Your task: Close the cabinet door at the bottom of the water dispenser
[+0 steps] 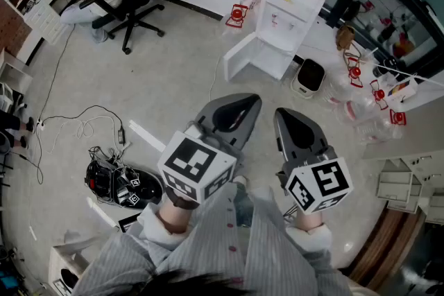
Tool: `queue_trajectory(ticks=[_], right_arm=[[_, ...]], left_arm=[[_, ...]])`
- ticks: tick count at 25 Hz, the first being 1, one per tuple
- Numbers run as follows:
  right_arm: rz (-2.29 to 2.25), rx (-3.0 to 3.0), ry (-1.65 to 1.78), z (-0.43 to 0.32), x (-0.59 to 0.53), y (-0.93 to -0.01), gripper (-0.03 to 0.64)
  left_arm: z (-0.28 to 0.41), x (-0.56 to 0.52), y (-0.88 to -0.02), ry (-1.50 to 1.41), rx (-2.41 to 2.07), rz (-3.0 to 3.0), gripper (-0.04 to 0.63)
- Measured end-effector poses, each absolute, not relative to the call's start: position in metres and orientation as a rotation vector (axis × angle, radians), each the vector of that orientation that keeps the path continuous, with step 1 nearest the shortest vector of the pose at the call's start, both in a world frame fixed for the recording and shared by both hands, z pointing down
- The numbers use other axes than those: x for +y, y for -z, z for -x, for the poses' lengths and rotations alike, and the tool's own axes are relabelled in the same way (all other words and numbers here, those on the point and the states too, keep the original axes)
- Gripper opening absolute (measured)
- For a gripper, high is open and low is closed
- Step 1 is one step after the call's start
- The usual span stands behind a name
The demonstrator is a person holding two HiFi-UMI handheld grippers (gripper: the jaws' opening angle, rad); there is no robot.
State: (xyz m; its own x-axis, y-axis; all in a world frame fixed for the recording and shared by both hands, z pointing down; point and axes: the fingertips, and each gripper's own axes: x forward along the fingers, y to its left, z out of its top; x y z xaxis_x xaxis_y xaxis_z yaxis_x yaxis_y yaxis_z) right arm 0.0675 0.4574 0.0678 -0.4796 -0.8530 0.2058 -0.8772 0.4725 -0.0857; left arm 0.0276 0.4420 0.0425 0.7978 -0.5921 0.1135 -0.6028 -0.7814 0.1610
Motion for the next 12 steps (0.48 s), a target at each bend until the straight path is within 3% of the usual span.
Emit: queue_trajectory(ticks=[12], right_arm=[[-1.506,-2.603,-0.294,-0.087,0.460,-0.073,0.014]], left_arm=[[-0.043,0.441,-0.049,-0.093,-0.991,-2.779,0.011]])
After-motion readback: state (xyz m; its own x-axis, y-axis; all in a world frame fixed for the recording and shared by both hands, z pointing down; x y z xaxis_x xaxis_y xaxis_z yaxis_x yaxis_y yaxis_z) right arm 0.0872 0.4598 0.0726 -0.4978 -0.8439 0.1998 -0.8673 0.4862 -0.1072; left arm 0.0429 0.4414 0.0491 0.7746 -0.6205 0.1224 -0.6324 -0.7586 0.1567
